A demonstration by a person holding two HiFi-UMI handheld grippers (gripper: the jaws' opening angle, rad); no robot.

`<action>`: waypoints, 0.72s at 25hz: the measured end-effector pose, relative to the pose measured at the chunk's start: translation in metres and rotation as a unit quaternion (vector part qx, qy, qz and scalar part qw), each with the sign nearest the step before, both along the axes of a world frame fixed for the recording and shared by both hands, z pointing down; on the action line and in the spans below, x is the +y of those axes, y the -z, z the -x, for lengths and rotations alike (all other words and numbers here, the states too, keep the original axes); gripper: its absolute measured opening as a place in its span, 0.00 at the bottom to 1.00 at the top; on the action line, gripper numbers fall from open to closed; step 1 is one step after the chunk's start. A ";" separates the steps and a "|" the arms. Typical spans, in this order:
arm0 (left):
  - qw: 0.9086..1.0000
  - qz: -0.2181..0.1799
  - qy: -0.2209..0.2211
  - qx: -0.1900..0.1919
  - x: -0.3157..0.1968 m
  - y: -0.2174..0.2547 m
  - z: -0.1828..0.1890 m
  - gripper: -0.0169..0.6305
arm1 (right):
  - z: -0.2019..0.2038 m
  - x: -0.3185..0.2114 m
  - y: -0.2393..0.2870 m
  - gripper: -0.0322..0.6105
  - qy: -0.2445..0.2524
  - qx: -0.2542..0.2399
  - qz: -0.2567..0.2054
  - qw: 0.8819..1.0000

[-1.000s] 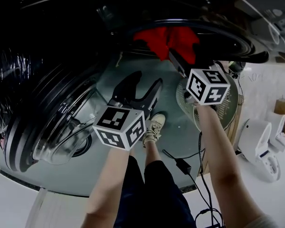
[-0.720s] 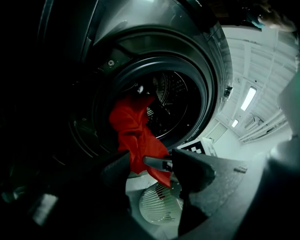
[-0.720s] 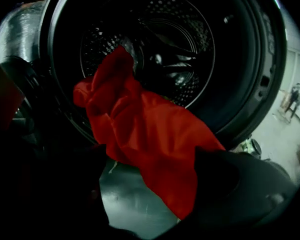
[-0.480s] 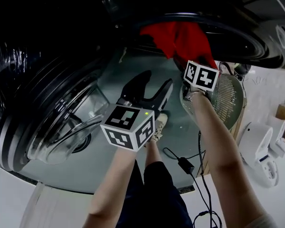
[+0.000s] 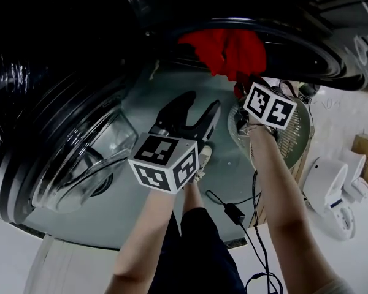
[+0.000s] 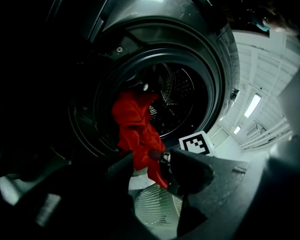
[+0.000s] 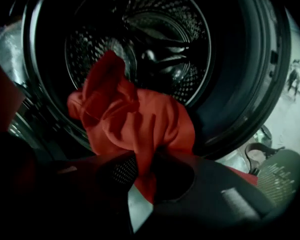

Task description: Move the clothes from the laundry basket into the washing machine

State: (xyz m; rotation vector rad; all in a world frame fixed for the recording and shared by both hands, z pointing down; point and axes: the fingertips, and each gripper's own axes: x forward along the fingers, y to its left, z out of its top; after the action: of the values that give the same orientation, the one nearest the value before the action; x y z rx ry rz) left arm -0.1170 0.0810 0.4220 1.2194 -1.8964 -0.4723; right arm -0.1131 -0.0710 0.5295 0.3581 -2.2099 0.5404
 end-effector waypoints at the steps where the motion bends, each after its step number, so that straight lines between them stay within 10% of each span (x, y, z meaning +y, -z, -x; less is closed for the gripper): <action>1: 1.000 -0.001 0.000 -0.001 0.000 0.001 0.001 0.39 | 0.004 0.003 0.012 0.18 0.006 -0.025 0.004 1.000; 18: 1.000 -0.005 0.017 -0.023 0.002 0.019 0.028 0.39 | 0.137 0.018 0.152 0.19 0.059 -0.256 -0.052 0.963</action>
State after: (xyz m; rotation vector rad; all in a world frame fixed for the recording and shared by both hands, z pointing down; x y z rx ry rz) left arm -0.1452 0.0829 0.4026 1.2150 -1.9597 -0.4754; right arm -0.2501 -0.0530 0.3773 0.1466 -2.7474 0.4910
